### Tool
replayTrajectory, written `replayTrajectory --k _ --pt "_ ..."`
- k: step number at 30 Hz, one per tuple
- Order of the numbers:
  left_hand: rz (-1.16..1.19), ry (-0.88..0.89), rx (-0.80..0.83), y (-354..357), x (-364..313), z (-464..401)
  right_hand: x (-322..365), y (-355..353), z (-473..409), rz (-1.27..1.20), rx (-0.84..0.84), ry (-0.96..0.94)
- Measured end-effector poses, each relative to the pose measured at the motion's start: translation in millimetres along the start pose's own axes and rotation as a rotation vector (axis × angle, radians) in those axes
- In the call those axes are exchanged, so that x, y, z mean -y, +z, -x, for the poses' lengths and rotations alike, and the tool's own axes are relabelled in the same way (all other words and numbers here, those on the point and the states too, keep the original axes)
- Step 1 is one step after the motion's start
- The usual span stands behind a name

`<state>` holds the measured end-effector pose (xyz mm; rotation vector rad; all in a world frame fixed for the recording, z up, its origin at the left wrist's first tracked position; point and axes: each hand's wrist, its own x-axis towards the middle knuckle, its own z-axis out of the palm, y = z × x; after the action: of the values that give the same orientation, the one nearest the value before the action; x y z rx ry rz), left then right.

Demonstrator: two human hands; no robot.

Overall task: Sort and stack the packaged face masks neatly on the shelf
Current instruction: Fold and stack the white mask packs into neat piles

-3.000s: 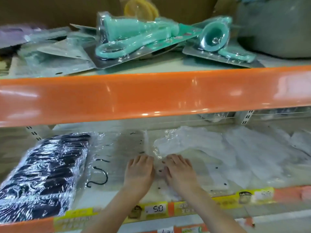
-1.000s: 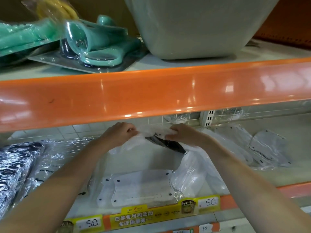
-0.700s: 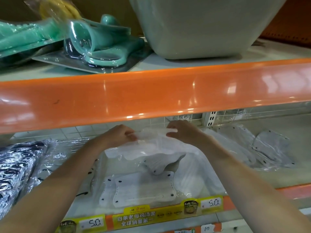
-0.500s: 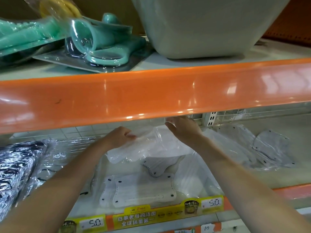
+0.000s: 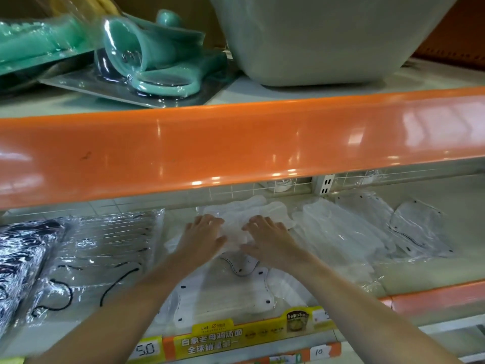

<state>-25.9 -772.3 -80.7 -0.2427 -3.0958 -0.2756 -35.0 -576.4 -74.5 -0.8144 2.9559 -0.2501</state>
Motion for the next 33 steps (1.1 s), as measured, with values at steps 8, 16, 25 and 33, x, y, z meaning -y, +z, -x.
replayTrajectory --k 8,16,25,33 --pt "-0.042 0.157 0.124 13.1 -45.7 32.3 -4.0 25.6 7.6 -0.030 -0.086 0.068" --pt "-0.064 0.118 0.001 28.7 -50.0 35.3 -12.1 27.1 8.2 -0.188 -0.101 0.084" --pt "0.275 0.125 -0.366 25.0 -46.8 24.5 -21.0 9.4 27.9 -0.238 -0.083 0.066" --pt "0.747 0.155 -0.465 -34.2 -48.2 28.6 -41.5 -17.1 27.7 -0.347 -0.370 0.212"
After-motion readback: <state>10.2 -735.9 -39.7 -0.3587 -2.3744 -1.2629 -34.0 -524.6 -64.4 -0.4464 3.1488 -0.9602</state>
